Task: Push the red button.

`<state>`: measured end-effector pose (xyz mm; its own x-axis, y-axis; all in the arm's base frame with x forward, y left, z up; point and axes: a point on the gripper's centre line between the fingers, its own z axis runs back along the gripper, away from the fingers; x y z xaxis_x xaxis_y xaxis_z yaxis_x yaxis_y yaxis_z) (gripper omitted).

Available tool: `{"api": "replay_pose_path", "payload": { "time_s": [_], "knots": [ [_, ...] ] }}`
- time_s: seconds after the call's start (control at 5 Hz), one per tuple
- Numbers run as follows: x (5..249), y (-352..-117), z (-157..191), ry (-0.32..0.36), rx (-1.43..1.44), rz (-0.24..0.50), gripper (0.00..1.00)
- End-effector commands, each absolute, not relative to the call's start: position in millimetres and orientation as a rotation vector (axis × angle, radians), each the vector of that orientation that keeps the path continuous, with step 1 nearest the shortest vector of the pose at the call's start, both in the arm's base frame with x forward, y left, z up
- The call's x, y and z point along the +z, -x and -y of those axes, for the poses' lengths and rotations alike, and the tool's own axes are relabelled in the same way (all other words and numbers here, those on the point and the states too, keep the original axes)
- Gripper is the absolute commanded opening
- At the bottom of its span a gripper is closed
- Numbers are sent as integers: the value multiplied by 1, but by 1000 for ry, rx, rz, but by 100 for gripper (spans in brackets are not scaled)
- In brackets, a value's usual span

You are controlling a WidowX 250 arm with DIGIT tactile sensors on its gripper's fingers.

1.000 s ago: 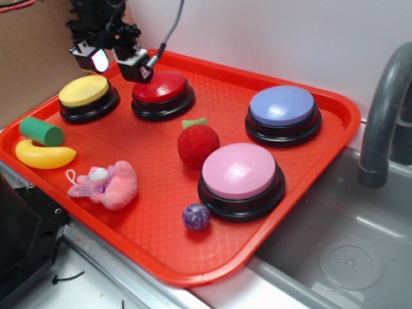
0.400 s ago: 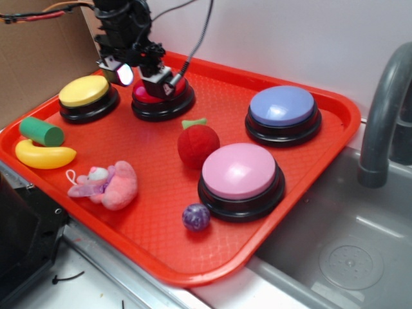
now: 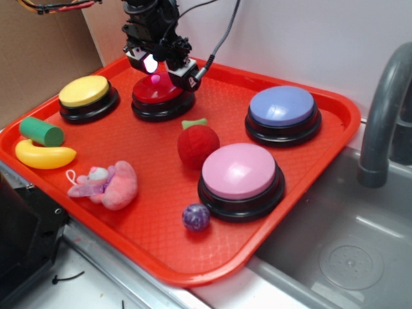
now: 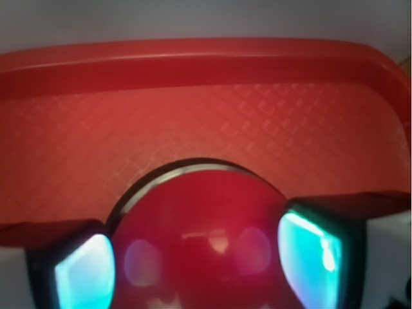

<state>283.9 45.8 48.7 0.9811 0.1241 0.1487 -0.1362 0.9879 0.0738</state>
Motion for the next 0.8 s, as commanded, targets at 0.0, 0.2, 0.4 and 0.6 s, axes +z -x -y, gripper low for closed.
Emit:
{"api": "replay_pose_path", "payload": {
  "time_s": [0.0,0.2,0.4,0.6],
  "knots": [
    [85,-272,-52,-69,131,212,100],
    [101,-267,-51,-81,155,214,100],
    [112,-262,-48,-113,174,214,100],
    [120,-258,-46,-117,181,220,100]
  ]
}}
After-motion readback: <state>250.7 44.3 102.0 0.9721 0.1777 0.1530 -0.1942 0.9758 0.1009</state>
